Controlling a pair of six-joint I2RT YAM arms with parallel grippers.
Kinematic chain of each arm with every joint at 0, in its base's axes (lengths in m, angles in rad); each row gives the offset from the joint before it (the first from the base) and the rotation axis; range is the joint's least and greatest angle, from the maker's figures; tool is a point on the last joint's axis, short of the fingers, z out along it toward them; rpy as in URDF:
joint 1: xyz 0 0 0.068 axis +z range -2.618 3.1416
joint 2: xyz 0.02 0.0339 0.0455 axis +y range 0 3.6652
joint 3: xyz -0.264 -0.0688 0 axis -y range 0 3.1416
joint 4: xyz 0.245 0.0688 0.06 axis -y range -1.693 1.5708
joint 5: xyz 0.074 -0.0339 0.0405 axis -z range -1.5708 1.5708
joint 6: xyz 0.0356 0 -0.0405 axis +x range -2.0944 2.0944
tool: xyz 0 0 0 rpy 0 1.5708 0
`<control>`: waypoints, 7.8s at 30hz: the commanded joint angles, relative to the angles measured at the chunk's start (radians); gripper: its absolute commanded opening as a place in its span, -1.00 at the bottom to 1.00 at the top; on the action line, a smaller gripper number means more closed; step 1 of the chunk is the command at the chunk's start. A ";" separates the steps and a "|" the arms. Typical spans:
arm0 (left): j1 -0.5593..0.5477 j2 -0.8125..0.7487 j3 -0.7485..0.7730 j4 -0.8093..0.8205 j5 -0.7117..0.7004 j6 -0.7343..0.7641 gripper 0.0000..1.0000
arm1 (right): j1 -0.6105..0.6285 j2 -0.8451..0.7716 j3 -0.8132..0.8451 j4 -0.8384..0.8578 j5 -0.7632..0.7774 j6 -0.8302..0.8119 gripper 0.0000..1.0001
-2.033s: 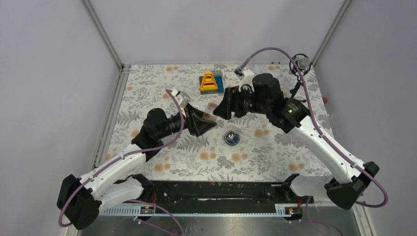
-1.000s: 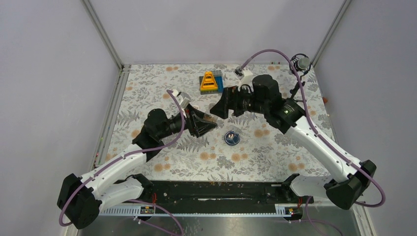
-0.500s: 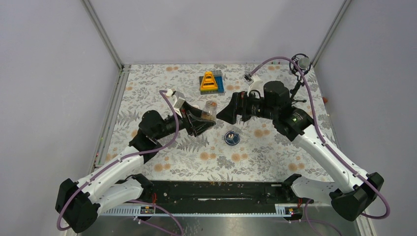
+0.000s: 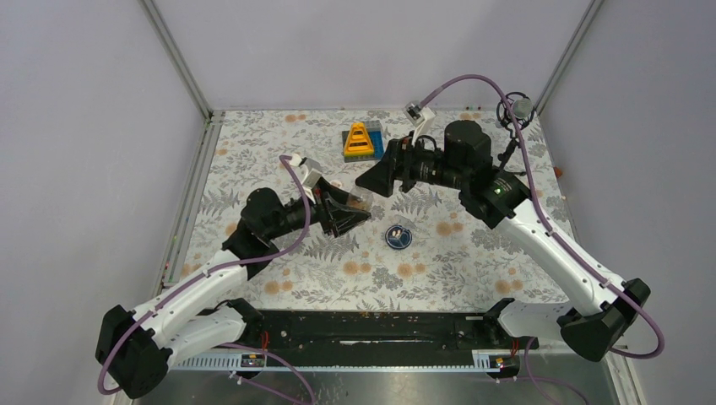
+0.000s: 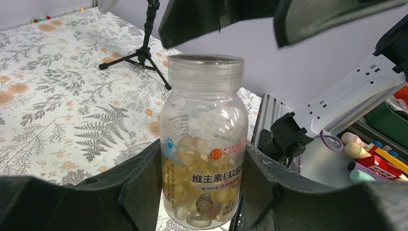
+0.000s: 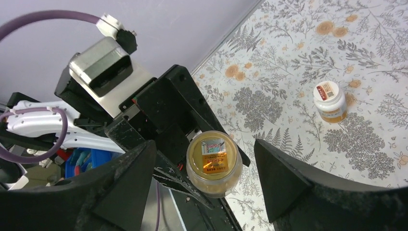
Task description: Sort the pills into containers
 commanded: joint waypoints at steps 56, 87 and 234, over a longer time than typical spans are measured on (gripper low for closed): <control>0.001 0.049 0.049 0.049 0.198 0.029 -1.00 | -0.100 0.038 0.175 -0.232 -0.114 -0.244 -0.17; -0.214 0.198 -0.047 -0.172 -0.130 0.238 -1.00 | -0.162 0.204 -0.619 0.014 0.955 0.173 -0.01; -0.491 0.694 0.470 -0.858 -0.993 0.684 -1.00 | -0.357 -0.128 -0.527 -0.234 0.673 0.050 0.04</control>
